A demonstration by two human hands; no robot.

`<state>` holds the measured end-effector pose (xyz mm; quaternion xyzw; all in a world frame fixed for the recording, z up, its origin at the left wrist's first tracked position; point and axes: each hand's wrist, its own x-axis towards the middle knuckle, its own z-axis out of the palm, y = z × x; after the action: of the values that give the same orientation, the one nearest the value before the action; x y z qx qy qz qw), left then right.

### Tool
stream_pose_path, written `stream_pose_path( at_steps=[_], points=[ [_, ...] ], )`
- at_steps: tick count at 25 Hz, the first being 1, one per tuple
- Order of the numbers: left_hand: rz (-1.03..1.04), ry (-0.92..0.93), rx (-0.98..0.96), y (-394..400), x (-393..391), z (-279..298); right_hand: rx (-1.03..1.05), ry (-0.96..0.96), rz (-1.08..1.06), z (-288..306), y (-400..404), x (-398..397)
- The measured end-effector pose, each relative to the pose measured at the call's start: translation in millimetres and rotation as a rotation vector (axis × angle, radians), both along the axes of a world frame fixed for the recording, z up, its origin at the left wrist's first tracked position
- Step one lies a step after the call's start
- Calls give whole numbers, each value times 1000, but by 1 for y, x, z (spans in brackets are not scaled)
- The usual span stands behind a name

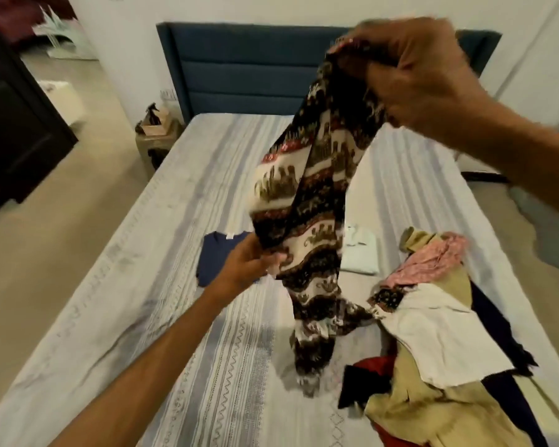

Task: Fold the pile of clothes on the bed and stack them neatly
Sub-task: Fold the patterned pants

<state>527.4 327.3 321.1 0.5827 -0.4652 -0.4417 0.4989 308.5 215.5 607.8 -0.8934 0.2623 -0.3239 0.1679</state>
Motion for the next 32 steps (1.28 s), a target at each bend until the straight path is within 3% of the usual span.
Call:
stream_pose_path(
  at_steps=[3, 5, 7, 9, 10, 11, 13, 14, 16, 18, 20, 23, 26, 29, 31, 32],
  points=[
    [52, 178, -8, 7, -62, 21, 71, 7, -116, 70, 0, -42],
    [42, 199, -56, 6, -86, 44, 69, 141, -344, 105, -20, -85],
    [-8, 86, -97, 5, -81, 82, -125, 332, -565, 127, -46, -125],
    [-78, -243, -167, 2, -74, 135, -276, 643, -680, 127, -45, -148],
    [-161, -398, -220, 0, -77, 161, -201, 760, -605, 114, -41, -151],
    [-243, -486, -272, -4, -86, 188, -73, 758, -408, 97, -29, -147],
    [-343, -520, -329, -11, -114, 234, 148, 747, -40, 36, 3, -125],
    [-360, -497, -339, -11, -127, 253, 165, 769, 64, 9, 13, -117],
    [-380, -501, -308, -13, -133, 268, 233, 649, 57, -15, 19, -110],
    [-413, -630, -211, -10, -117, 256, 409, 375, -3, 0, 0, -123],
    [-445, -708, -94, -3, -97, 223, 522, 234, 1, 29, -5, -133],
    [-547, -777, 34, 11, -80, 167, 477, 104, -91, 42, -12, -148],
    [-566, -734, 243, 41, -53, 116, 498, -207, -351, 41, -41, -183],
    [-473, -739, 260, 62, -18, 99, 526, -508, -715, 38, -69, -229],
    [-358, -794, 220, 61, -3, 116, 473, -434, -921, 26, -86, -257],
    [-338, -862, 203, 55, 3, 128, 434, -237, -950, 13, -101, -273]
  ],
)
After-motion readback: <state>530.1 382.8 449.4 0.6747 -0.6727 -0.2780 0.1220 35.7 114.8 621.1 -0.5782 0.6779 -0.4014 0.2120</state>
